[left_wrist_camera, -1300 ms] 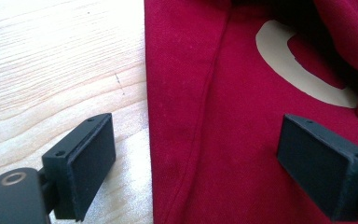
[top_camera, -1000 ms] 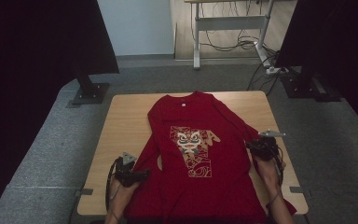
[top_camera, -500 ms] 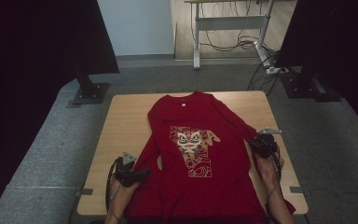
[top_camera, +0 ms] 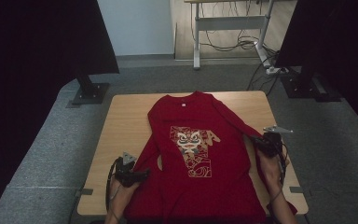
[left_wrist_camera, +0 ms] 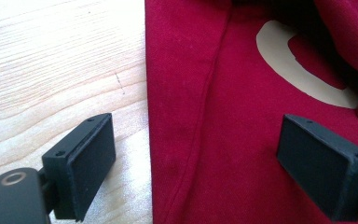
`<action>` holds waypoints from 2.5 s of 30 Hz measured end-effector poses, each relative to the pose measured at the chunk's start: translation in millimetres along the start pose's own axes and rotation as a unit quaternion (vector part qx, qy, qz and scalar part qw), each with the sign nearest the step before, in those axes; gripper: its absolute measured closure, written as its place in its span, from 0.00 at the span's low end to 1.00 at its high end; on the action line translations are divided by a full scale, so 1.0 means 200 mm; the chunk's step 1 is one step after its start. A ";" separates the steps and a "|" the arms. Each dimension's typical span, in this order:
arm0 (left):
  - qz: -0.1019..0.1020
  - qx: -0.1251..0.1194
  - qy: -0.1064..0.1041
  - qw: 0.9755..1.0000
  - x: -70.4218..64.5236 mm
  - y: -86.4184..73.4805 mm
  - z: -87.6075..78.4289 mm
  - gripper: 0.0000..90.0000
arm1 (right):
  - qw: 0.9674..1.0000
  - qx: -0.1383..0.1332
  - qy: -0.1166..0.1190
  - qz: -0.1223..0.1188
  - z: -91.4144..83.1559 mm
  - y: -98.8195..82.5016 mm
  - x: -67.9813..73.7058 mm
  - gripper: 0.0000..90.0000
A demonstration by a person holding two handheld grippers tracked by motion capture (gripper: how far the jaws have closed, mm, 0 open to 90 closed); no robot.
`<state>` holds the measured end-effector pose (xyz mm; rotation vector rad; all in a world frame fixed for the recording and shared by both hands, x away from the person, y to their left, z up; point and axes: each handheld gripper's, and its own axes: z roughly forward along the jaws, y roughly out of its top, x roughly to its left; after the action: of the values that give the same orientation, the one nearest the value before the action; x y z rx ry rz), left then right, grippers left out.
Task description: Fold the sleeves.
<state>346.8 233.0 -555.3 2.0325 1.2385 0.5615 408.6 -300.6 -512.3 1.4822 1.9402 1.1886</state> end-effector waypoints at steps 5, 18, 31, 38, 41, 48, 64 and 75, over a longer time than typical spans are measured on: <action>0.000 0.000 0.000 1.000 0.00 0.00 0.00 0.13 | 0.999 -0.003 0.033 0.009 -0.03 0.03 0.04 0.98; 0.000 0.000 0.000 1.000 0.00 0.00 0.00 0.13 | 0.996 -0.027 0.089 -0.003 -0.09 0.14 0.18 0.98; -0.001 -0.001 0.000 1.000 0.00 0.00 0.00 0.13 | 0.989 -0.029 0.145 -0.022 -0.05 0.26 0.39 0.98; -0.001 -0.001 0.000 1.000 0.00 0.00 0.00 0.13 | 0.981 -0.019 0.186 -0.041 0.04 0.29 0.57 0.98; -0.001 -0.001 0.000 1.000 0.00 0.00 0.00 0.13 | 0.978 0.006 0.200 -0.062 0.15 0.26 0.67 0.98; 0.000 0.000 0.000 1.000 0.00 0.00 0.00 0.13 | 0.975 0.042 0.201 -0.081 0.32 0.14 0.73 0.97; -0.001 0.000 0.000 1.000 0.00 0.00 0.00 0.13 | 0.977 0.048 0.189 -0.090 0.37 0.06 0.70 0.78; 0.000 0.000 0.000 1.000 0.00 0.00 0.00 0.13 | 0.980 0.033 0.166 -0.102 0.20 0.04 0.59 0.58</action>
<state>346.7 233.0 -555.3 2.0320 1.2396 0.5613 403.0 -175.1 -507.7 1.1327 2.3070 1.3568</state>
